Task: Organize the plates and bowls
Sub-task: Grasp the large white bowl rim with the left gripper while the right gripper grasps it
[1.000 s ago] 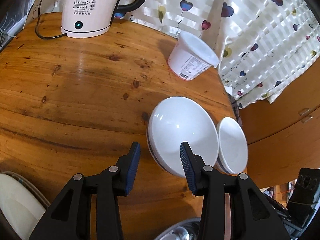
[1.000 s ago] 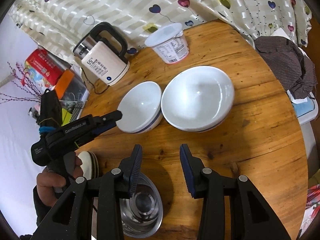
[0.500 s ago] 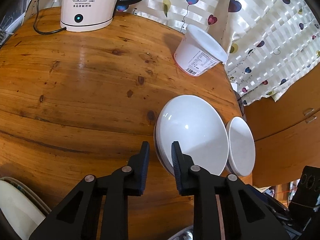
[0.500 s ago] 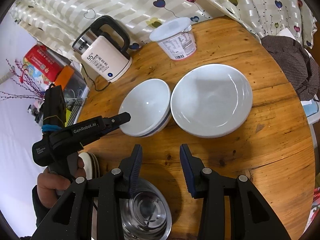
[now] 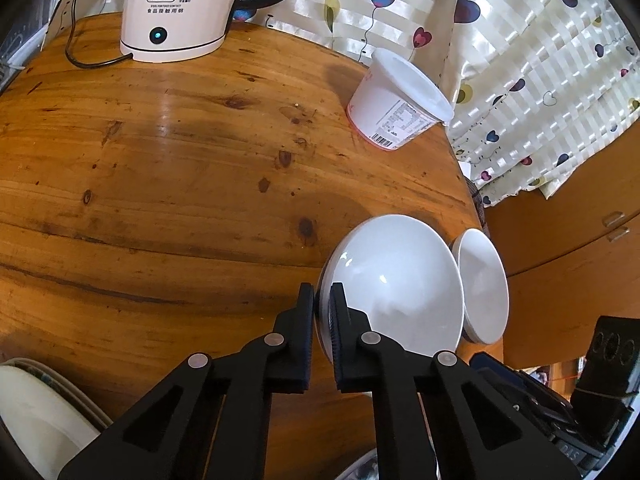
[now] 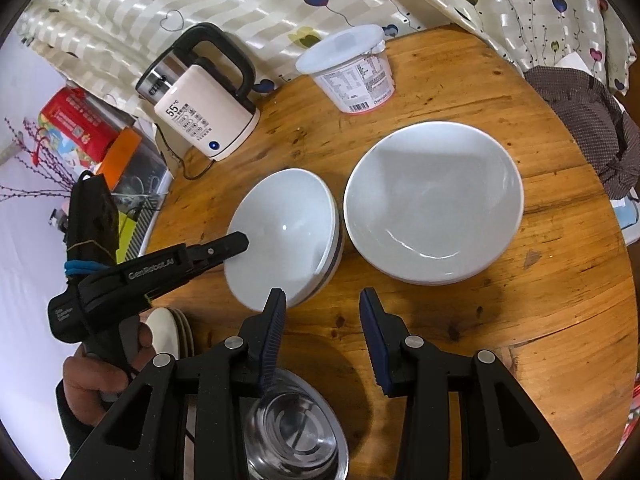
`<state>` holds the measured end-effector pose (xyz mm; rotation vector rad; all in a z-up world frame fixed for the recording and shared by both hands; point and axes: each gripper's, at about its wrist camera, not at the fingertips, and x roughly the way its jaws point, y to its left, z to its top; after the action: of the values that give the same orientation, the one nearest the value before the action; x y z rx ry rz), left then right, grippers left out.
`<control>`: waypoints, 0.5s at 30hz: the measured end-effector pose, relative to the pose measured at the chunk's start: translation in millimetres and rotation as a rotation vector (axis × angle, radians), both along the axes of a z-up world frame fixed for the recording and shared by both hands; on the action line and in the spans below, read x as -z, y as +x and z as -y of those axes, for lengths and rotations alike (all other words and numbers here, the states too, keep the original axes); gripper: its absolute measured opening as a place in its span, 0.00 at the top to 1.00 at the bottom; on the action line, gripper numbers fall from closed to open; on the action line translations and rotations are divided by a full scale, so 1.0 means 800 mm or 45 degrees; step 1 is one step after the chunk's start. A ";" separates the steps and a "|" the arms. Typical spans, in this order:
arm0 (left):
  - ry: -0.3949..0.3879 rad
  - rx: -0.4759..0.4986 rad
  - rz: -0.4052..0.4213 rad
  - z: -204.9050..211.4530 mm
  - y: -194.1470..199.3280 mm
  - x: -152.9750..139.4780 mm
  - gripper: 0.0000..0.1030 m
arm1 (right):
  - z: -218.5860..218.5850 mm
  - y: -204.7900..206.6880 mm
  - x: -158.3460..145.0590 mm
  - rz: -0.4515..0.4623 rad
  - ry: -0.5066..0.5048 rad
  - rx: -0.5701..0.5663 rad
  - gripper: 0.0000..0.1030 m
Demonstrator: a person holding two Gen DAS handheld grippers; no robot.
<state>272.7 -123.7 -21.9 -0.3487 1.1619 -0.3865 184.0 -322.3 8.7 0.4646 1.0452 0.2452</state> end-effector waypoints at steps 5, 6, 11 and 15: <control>0.018 0.010 -0.005 0.001 -0.001 -0.001 0.93 | -0.005 0.011 0.006 -0.018 0.003 0.007 0.63; 0.018 0.011 -0.006 0.001 -0.001 -0.001 0.93 | -0.006 0.013 0.008 -0.021 0.004 0.011 0.63; 0.017 0.022 -0.017 -0.001 -0.003 -0.001 0.93 | -0.008 0.024 0.014 -0.033 0.018 0.031 0.66; 0.014 0.035 -0.024 -0.003 -0.003 0.000 0.93 | -0.013 0.032 0.020 -0.049 0.019 0.035 0.76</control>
<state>270.1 -121.6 -22.0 -0.3281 1.1873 -0.4014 209.4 -312.3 -6.9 0.4988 1.0745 0.2207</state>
